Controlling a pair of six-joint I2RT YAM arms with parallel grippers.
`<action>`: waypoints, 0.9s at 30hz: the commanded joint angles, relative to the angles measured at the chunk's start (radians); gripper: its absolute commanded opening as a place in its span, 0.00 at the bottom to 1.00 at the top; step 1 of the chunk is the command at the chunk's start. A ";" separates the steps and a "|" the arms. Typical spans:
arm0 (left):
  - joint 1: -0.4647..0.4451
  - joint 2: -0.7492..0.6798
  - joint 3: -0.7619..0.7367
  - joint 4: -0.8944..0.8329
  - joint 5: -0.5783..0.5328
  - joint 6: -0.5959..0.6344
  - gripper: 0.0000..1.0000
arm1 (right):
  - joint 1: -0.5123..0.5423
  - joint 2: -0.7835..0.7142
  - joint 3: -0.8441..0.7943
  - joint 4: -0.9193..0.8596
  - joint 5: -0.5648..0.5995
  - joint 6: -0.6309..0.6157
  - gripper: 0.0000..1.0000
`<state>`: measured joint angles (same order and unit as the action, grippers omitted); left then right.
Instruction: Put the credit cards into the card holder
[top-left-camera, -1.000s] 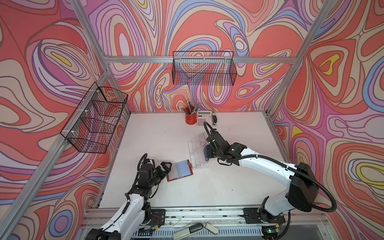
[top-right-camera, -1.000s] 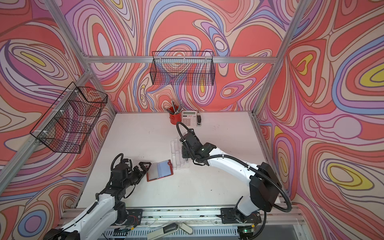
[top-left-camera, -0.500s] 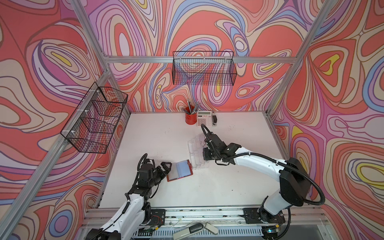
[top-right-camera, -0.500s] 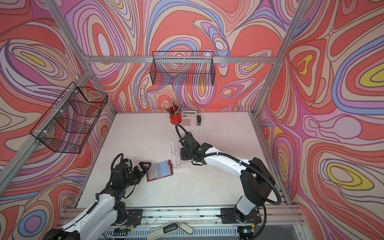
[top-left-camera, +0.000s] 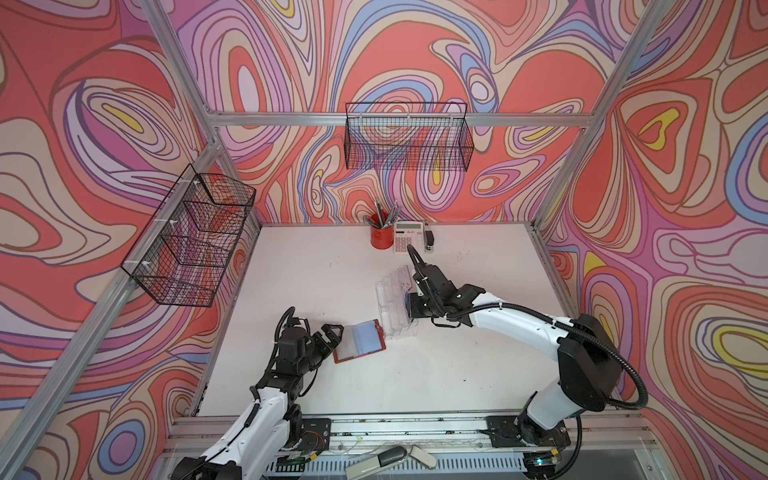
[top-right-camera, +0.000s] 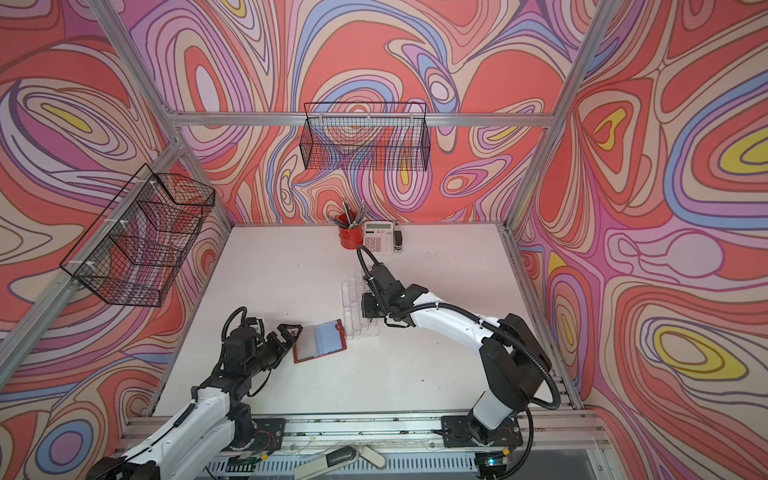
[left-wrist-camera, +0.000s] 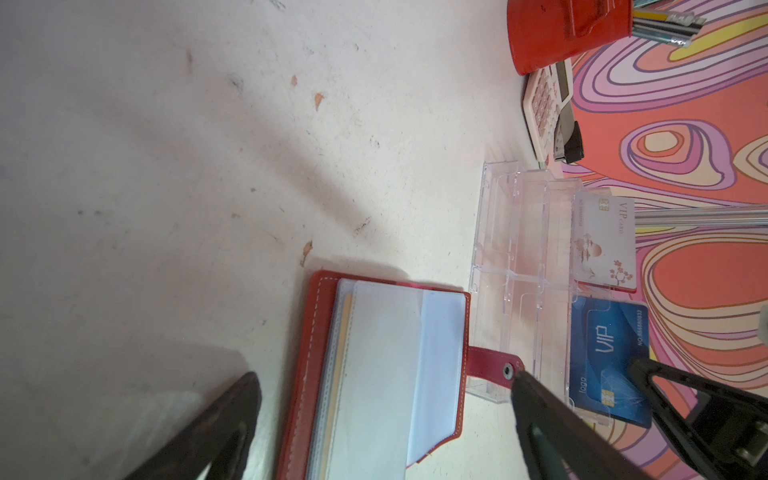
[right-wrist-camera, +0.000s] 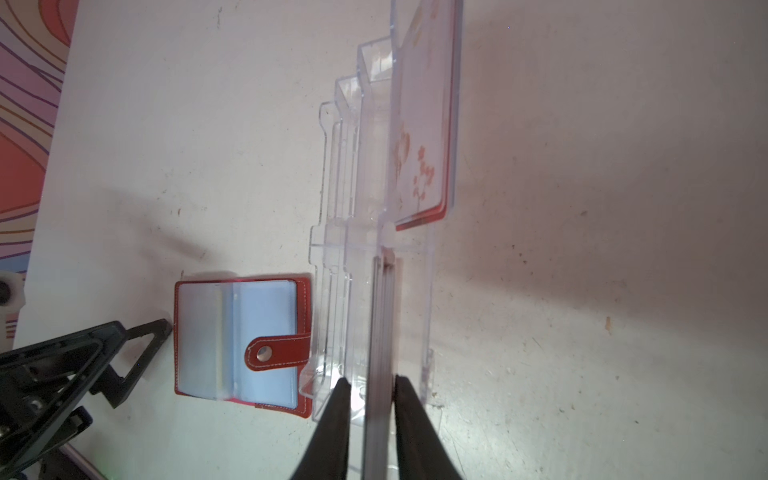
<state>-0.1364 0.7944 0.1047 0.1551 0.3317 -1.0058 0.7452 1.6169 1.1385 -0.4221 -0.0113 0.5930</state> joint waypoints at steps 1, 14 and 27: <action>0.003 0.000 0.023 -0.010 -0.008 0.009 0.96 | -0.008 0.032 -0.010 0.035 -0.054 0.005 0.25; 0.003 -0.001 0.024 -0.014 -0.010 0.011 0.96 | -0.016 0.077 0.030 0.042 -0.087 -0.005 0.30; 0.003 -0.005 0.026 -0.018 -0.007 0.011 0.96 | -0.035 -0.013 0.024 0.042 -0.165 -0.005 0.30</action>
<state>-0.1364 0.7944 0.1047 0.1547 0.3317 -1.0058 0.7120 1.6501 1.1557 -0.3885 -0.1360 0.5926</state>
